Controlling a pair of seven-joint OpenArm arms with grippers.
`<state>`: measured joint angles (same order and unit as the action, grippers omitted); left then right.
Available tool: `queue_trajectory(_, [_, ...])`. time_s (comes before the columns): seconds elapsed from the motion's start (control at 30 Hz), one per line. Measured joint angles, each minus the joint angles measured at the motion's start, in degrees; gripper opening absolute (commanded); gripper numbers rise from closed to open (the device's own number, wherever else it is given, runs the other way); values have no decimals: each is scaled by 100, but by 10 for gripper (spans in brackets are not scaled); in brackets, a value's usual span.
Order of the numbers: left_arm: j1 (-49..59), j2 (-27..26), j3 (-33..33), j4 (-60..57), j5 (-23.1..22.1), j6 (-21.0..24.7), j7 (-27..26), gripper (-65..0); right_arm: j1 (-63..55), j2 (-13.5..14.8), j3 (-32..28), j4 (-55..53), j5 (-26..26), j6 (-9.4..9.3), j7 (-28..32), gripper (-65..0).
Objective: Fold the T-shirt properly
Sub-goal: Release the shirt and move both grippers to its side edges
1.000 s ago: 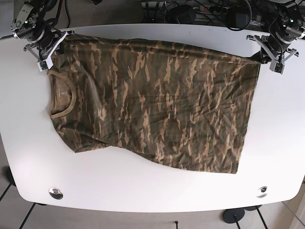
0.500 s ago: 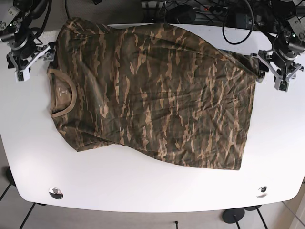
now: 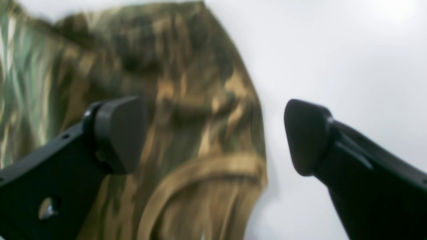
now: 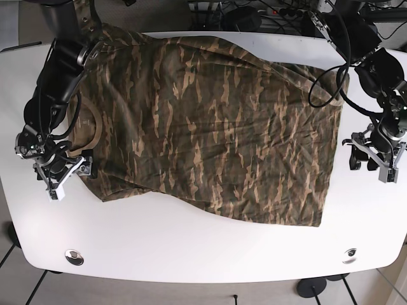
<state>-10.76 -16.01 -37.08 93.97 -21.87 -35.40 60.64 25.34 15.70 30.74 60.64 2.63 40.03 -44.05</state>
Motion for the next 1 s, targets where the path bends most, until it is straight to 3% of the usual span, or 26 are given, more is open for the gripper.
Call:
queue_trajectory(0.13, [-155,-72,15,-302,-9,0,0,-371,415,468,-31,-1794,-96,-35,1377,-36])
queue_trajectory(0.2, [-149,-157,17,-433,-7,-2,-2,-371,428,529,-31,-2326,-98,-59,1982,-36])
queue_trajectory(0.4, [-149,-168,7,-555,-2,0,-2,-371,398,437,-31,-2684,-87,-48,2446,-38])
queue_trajectory(0.5, [-181,-162,111,-570,610,0,-328,-371,334,221,-22,-2625,35,-55,2603,-60])
queue_trajectory(0.53, [-258,-164,229,-621,872,0,-448,-369,345,184,-37,-2625,33,-55,2583,-101])
queue_trajectory(0.57, [-452,-166,402,-855,1182,0,-730,-369,337,111,-35,-2625,35,-42,2599,-182])
queue_trajectory(0.67, [-994,-105,479,-1744,1652,-17,-763,-369,328,28,-33,-2625,33,-37,2562,-404])
queue_trajectory(0.77, [-1464,-157,474,-2612,1853,0,-1023,-364,302,4,-33,-2634,33,-37,2492,-590])
queue_trajectory(0.8, [-1657,-170,474,-3038,1845,28,-1320,-314,304,-2,-35,-2636,31,-35,2463,-631])
queue_trajectory(0.9, [-1947,-131,490,-3926,1845,599,-1709,-189,304,2,-37,-2638,31,-33,2452,-625])
queue_trajectory(1.0, [-2138,-184,645,-4562,1845,1034,-2022,-165,304,0,-37,-2647,31,-35,2452,-625])
